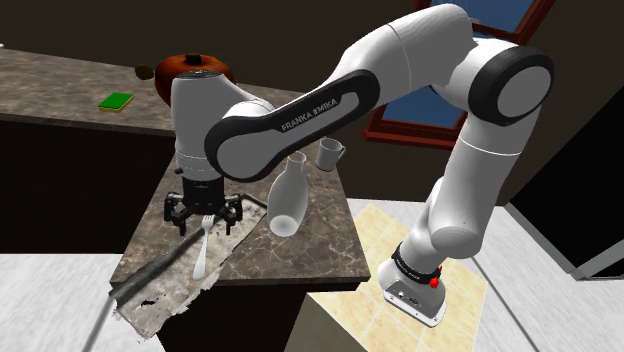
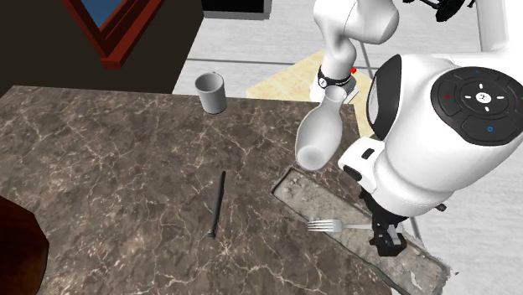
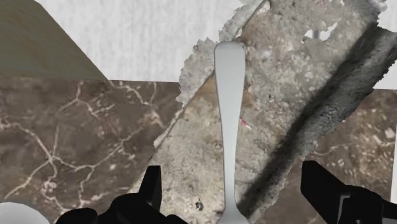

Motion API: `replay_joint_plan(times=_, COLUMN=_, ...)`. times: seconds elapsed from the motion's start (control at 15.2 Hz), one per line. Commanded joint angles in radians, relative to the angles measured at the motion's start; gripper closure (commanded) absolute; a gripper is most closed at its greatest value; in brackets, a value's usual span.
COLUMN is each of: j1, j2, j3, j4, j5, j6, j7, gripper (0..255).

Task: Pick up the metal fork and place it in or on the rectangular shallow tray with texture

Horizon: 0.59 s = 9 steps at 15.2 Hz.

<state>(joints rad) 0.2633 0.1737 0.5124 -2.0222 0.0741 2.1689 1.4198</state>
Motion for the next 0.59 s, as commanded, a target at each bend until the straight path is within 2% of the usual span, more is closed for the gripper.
replay_joint_plan(times=0.0, j1=-0.007, j2=-0.02, j3=-0.001, j4=0.043, j5=0.009, j6=-0.062, j7=-0.007, gripper=0)
replay_joint_plan(times=0.07, j1=-0.01, j2=-0.031, j3=-0.001, j4=0.058, j5=0.014, j6=-0.087, j7=-0.011, gripper=0)
replay_joint_plan(times=0.53, j1=-0.01, j2=-0.031, j3=-0.001, j4=0.058, j5=0.014, j6=-0.087, j7=-0.011, gripper=0)
